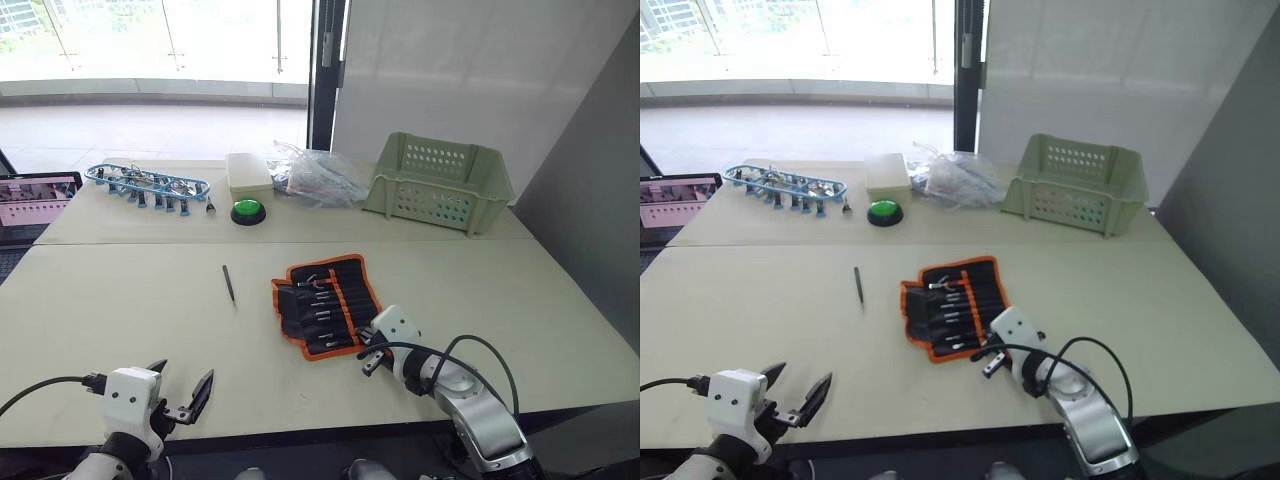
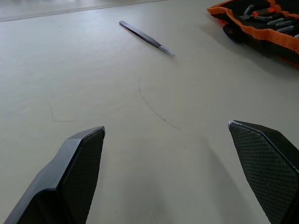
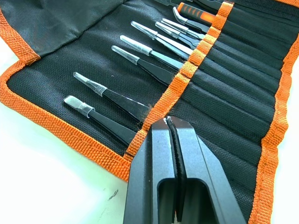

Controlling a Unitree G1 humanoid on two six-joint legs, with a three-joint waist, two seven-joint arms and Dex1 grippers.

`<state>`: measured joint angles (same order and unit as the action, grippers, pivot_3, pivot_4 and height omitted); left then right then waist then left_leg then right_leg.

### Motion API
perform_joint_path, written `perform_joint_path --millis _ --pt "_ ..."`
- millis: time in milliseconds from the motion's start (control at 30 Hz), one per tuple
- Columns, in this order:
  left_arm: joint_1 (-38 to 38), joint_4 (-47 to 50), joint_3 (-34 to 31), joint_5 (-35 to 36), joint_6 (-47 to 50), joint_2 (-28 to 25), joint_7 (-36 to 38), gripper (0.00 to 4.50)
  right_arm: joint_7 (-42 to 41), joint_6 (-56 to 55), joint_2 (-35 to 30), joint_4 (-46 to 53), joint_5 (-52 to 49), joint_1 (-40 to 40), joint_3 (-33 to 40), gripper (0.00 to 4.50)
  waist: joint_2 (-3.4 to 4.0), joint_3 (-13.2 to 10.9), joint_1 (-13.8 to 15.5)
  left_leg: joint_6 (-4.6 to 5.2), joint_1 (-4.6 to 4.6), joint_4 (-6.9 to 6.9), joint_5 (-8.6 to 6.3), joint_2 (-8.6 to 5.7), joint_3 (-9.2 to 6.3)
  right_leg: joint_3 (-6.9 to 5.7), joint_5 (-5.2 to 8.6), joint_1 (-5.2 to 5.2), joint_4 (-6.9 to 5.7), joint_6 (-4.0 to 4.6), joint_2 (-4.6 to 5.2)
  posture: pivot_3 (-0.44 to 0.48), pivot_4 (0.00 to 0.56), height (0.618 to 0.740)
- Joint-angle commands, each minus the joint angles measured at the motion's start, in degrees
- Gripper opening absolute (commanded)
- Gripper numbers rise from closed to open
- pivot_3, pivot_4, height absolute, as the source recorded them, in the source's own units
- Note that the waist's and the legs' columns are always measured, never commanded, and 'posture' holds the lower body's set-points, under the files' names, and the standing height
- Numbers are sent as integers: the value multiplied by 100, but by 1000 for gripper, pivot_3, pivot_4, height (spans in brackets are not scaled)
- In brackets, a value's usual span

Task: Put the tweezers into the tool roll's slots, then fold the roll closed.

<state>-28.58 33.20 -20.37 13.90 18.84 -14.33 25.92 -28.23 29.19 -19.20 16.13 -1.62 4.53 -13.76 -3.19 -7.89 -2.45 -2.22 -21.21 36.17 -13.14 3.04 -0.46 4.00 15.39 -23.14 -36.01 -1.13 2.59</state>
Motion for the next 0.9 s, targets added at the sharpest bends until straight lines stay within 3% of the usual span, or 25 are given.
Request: perform_joint_path --millis 33,367,667,867,900 --pt "586 -276 241 -130 92 24 -382 4485 -88 316 -54 -666 90 -237 -313 0 0 0 -2 0 0 0 0 0 0 0 0 0 0 0 0 0 150 725" --pt "2730 -1325 1179 -620 1068 342 -1499 4485 -56 346 -26 -656 93 -189 -267 0 -11 6 -12 48 2 2 29 -8 8 -1 -30 33 -18 -40 -12 0 150 725" --pt "3689 -2218 1213 -1069 1762 522 -2467 4485 -31 349 -37 -669 90 -149 -208 0 -14 10 -4 48 7 -5 29 -11 5 -2 -40 39 -15 -55 -14 0 150 725" --pt "4185 -3004 1338 -1039 1575 663 -2560 4485 -38 330 -24 -704 86 -123 -220 0 10 29 19 46 18 -5 28 -14 2 -4 -31 58 -12 -40 -13 0 150 725" --pt "4266 -3146 1395 -1051 1549 672 -2540 4226 -39 324 -22 -721 86 -110 -216 0 18 31 21 44 21 -5 27 -17 0 -4 -27 60 -11 -32 -12 0 150 725"
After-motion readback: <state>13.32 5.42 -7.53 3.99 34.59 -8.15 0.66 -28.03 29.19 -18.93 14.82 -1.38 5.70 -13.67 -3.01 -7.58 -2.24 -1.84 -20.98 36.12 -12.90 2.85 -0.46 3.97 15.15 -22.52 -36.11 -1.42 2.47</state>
